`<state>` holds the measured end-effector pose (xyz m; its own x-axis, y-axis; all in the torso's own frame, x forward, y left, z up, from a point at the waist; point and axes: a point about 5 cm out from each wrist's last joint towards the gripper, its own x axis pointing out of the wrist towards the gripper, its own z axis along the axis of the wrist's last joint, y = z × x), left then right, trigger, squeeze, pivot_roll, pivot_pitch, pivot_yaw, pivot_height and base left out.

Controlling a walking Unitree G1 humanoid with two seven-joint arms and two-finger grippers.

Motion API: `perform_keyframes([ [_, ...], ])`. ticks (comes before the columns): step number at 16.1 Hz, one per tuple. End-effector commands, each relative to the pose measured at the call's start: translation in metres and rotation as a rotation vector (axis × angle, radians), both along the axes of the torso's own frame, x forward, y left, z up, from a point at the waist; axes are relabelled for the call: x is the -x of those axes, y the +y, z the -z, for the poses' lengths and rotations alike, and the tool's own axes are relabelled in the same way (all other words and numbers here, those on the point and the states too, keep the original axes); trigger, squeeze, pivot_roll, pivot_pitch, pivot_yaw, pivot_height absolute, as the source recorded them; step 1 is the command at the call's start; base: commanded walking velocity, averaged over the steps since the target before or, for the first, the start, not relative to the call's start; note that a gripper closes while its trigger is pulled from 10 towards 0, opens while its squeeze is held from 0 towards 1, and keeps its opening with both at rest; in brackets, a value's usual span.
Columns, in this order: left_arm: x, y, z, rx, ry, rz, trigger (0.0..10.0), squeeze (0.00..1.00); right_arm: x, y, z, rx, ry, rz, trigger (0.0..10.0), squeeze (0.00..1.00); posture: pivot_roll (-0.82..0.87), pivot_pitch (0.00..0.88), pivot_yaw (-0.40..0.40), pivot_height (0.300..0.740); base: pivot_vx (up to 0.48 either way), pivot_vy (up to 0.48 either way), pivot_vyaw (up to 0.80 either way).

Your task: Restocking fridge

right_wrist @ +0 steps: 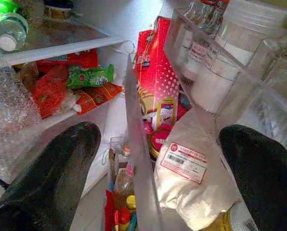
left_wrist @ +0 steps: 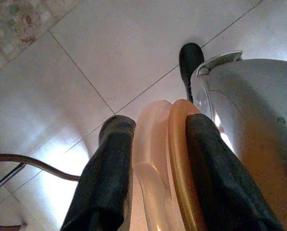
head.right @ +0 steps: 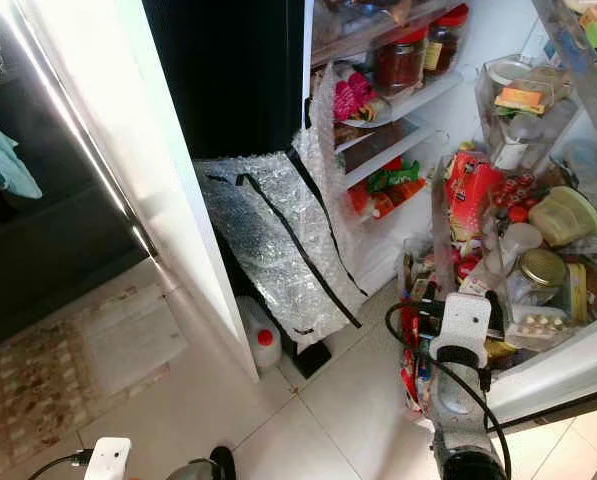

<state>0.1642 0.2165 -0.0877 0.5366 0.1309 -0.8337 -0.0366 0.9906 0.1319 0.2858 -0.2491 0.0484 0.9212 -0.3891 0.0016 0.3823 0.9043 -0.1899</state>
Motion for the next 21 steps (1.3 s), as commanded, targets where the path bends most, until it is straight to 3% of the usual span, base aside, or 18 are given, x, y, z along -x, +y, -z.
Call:
perform_keyframes([
  [1, 0.003, -0.006, 0.002, 0.023, 0.002, 0.010, 10.0, 0.00, 0.007, -0.014, 0.003, -0.006, 0.023, 0.056, 10.0, 0.00, -0.10, 0.175, -0.002, 0.740, 0.000, 0.000, 0.00],
  [9, 0.005, -0.005, 0.003, 0.023, 0.007, 0.014, 10.0, 0.00, 0.026, -0.048, 0.009, 0.017, 0.075, 0.167, 10.0, 0.00, -0.10, 0.184, 0.001, 0.740, 0.000, 0.000, 0.00],
  [10, 0.005, -0.005, 0.003, 0.024, 0.007, 0.015, 10.0, 0.00, 0.033, -0.059, 0.010, 0.024, 0.092, 0.203, 10.0, 0.00, -0.10, 0.184, 0.001, 0.740, 0.000, 0.000, 0.00],
  [12, 0.005, -0.005, 0.003, 0.024, 0.007, 0.015, 10.0, 0.00, 0.034, -0.060, 0.010, 0.028, 0.095, 0.206, 10.0, 0.00, -0.10, 0.184, 0.001, 0.740, 0.000, 0.000, 0.00],
  [14, 0.005, -0.005, 0.003, 0.022, 0.008, 0.016, 10.0, 0.00, 0.049, -0.085, 0.013, 0.021, 0.139, 0.285, 10.0, 0.00, -0.10, 0.186, 0.001, 0.740, 0.000, 0.000, 0.00],
  [18, 0.005, -0.005, 0.003, 0.021, 0.010, 0.017, 10.0, 0.00, 0.057, -0.091, 0.018, 0.029, 0.177, 0.305, 10.0, 0.00, -0.10, 0.185, 0.004, 0.740, 0.000, 0.000, 0.00],
  [21, 0.005, -0.004, 0.002, 0.018, 0.009, 0.019, 10.0, 0.00, 0.066, -0.104, 0.017, 0.036, 0.185, 0.373, 10.0, 0.00, -0.10, 0.184, 0.007, 0.740, 0.000, 0.000, 0.00],
])
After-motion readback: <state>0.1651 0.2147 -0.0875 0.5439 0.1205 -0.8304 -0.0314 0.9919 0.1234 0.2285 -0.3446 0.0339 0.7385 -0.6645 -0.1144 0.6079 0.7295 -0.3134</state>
